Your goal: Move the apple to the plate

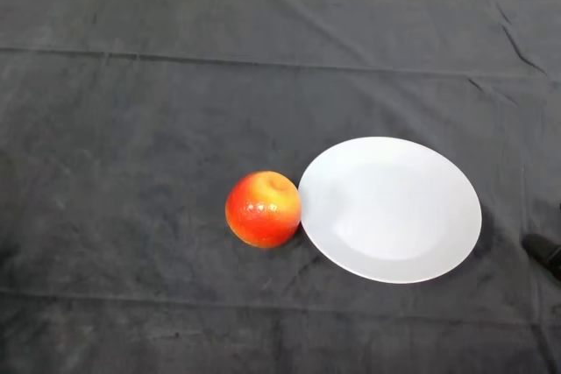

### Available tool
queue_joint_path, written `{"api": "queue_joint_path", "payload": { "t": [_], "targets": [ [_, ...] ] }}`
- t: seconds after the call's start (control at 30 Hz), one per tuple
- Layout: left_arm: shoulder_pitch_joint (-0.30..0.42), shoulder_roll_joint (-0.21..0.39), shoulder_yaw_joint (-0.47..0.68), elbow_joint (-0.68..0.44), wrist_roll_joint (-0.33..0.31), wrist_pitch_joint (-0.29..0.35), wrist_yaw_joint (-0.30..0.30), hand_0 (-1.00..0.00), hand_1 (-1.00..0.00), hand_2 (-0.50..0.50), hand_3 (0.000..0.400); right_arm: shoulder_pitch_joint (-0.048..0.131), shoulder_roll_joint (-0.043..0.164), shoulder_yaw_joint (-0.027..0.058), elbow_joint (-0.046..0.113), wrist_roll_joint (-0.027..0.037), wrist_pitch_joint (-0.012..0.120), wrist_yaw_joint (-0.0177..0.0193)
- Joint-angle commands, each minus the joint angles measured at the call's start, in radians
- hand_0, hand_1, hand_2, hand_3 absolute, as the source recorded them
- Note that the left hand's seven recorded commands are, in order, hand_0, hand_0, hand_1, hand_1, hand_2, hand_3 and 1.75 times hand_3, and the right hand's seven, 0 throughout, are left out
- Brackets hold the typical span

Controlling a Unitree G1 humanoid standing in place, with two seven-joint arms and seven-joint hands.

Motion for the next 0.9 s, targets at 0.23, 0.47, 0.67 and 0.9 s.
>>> {"api": "queue_joint_path", "payload": {
  "t": [0.23,0.47,0.67,0.9],
  "targets": [
    [-0.065,0.014,-0.002,0.041,0.03,-0.051,-0.003,0.0,0.0,0.0,0.0,-0.03,-0.045,-0.0054,0.026,-0.0159,0.001,0.0146],
    [-0.077,0.008,-0.018,0.031,0.044,-0.08,-0.011,0.0,0.0,0.0,0.0,-0.031,-0.045,-0.0065,0.027,-0.0176,0.001,0.0153],
    [-0.082,0.0,-0.034,0.009,0.056,-0.097,-0.022,0.0,0.0,0.0,0.0,-0.031,-0.045,-0.0074,0.027,-0.0189,0.001,0.0158],
    [-0.077,-0.011,-0.059,-0.057,0.069,-0.092,-0.038,0.0,0.0,0.0,0.0,-0.031,-0.045,-0.0084,0.027,-0.0204,0.001,0.0161]
  ]
}}
